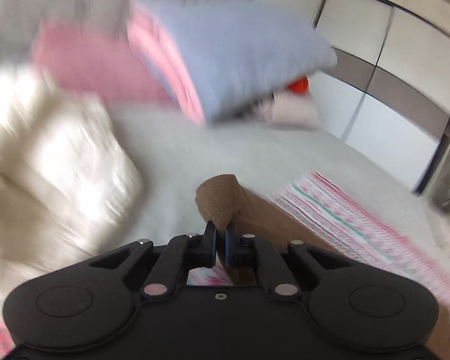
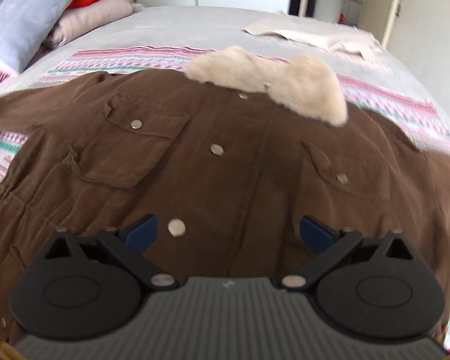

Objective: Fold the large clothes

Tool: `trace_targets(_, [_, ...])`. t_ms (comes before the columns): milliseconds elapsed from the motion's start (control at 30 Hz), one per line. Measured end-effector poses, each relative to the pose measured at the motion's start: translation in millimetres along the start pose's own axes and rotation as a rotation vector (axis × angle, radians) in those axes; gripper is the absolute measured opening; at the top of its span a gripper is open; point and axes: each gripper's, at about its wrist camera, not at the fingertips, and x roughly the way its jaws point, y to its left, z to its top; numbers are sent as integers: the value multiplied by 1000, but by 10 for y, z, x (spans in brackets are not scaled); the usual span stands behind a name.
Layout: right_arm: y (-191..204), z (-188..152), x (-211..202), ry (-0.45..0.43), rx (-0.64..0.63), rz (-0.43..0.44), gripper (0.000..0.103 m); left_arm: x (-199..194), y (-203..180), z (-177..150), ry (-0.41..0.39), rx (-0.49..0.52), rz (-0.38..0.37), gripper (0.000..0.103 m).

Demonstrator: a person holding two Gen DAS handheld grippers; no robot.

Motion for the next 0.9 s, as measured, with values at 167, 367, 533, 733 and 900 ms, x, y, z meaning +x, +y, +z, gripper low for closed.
trace_targets(167, [-93,78,83,-16,-30,-16,102,103,-201,-232,241,289,161,16])
trace_targets(367, [-638,206,40,-90,-35,-91,103,-409,-764,-43,64,483,14,84])
trace_targets(533, [-1349,467,135,-170,16,-156,103,-444,-1719,-32,38,630,-325,87])
trace_targets(733, [-1826,781,637,-200,-31,-177,100,120,-2855,-315,199,696,-574,87])
trace_targets(900, [-1784,896,999,-197,-93,-125,97,581,-3454,-702,338,777,-653,85])
